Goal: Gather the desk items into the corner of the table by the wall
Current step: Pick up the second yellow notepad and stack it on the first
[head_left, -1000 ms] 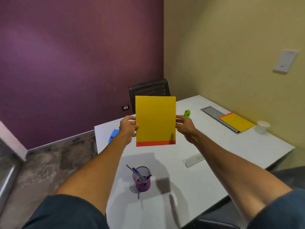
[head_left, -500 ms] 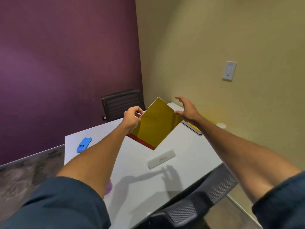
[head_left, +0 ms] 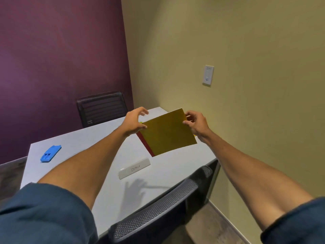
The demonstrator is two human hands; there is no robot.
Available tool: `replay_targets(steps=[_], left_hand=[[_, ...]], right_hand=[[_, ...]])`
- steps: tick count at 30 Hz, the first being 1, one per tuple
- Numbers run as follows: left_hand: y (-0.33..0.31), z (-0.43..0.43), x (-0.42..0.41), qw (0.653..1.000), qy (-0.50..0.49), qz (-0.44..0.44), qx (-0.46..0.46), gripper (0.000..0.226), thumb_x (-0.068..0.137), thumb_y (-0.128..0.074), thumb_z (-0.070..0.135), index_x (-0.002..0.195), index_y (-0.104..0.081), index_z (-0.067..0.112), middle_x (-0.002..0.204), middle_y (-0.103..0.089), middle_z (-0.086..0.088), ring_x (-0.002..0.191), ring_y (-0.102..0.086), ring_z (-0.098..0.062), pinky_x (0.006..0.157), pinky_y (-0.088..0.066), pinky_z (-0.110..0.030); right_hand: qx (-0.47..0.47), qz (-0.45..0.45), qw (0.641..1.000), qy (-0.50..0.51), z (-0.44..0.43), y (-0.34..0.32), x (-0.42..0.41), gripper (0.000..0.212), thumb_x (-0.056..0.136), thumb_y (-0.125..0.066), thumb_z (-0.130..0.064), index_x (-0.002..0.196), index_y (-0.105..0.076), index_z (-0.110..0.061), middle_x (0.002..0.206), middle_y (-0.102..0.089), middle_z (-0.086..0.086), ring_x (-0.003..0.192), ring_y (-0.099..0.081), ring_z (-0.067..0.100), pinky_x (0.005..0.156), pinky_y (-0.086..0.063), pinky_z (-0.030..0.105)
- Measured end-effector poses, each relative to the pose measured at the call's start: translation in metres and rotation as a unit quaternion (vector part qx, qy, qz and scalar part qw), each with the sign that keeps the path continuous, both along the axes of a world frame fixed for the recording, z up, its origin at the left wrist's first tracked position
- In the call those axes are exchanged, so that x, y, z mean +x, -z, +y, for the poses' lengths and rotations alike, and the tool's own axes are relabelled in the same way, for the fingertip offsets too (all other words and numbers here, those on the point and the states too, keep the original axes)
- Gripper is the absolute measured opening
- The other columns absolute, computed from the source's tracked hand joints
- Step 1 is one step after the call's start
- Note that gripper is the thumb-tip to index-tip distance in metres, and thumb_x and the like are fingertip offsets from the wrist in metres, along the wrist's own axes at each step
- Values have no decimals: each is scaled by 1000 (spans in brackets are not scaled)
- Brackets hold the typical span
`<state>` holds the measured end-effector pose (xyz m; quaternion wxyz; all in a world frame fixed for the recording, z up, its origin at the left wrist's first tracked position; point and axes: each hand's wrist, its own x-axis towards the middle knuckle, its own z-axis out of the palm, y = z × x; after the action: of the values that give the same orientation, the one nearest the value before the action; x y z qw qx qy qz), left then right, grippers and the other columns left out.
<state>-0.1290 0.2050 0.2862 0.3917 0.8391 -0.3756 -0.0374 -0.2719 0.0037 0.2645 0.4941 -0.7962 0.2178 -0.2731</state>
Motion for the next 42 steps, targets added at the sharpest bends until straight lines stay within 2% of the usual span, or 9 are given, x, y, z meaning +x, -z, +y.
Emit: replay_targets(steps=[5,10,14,17,21,25,36,38,42], left_hand=[[24,-15,20,983,-59,161,-61,88,76,-72,-11,144,-23,13,146,-35,-20,132,-40,-35,96,-45,-44],[46,-60,48,953,-60,275,-112,56,85,-67,-3,133,-43,10,134,-53,-15,126,-50,-34,99,-41,-47],[50,-100,75,937,-35,297,-178,41,94,-56,6,134,-50,9,132,-57,-6,126,-51,-29,102,-40,-53],[49,-122,99,941,-35,279,-190,36,94,-55,7,130,-54,10,123,-60,-3,118,-55,-27,94,-44,-47],[45,-148,130,967,-42,209,-142,29,93,-58,9,122,-60,9,117,-63,-5,109,-59,-26,93,-48,-46],[39,-172,152,992,-48,96,-73,22,91,-62,6,112,-67,4,110,-68,-12,106,-63,-28,95,-49,-45],[50,-237,182,996,-84,36,-22,26,84,-72,10,110,-68,5,110,-69,-12,106,-63,-27,91,-48,-34],[67,-244,186,987,-150,31,-39,47,80,-77,14,124,-60,10,131,-58,-10,123,-52,-28,100,-44,-42],[111,-262,191,952,-290,95,-11,103,82,-75,28,154,-3,14,161,4,-13,147,1,-37,116,-16,-54]], right_hand=[[70,-33,996,36,-40,12,4,16,91,-60,0,99,-66,-12,95,-68,11,90,-62,26,72,-55,37],[135,-60,988,36,-80,18,30,19,91,-59,3,104,-63,-11,111,-65,22,103,-60,34,92,-51,56],[179,-63,982,18,-113,22,64,20,93,-54,4,105,-59,-12,115,-63,24,100,-59,32,85,-52,56],[187,-39,982,8,-140,29,92,18,93,-56,2,104,-57,-12,113,-63,22,97,-58,28,78,-52,45],[-24,24,998,47,-176,37,132,39,83,-73,-12,118,-56,-9,118,-61,11,103,-55,22,82,-44,30],[-165,39,985,-31,-188,35,166,62,81,-75,-20,135,-46,-17,133,-54,9,124,-48,22,102,-38,35],[-160,45,983,-84,-222,57,227,17,86,-61,-4,100,-70,-10,93,-72,10,88,-67,26,81,-53,36],[-136,48,986,-89,-236,65,237,14,87,-61,-4,97,-69,-10,92,-72,10,86,-66,26,79,-52,36],[-59,39,992,-100,-274,79,262,13,87,-65,-5,98,-68,-8,89,-68,11,80,-60,20,75,-51,34]])
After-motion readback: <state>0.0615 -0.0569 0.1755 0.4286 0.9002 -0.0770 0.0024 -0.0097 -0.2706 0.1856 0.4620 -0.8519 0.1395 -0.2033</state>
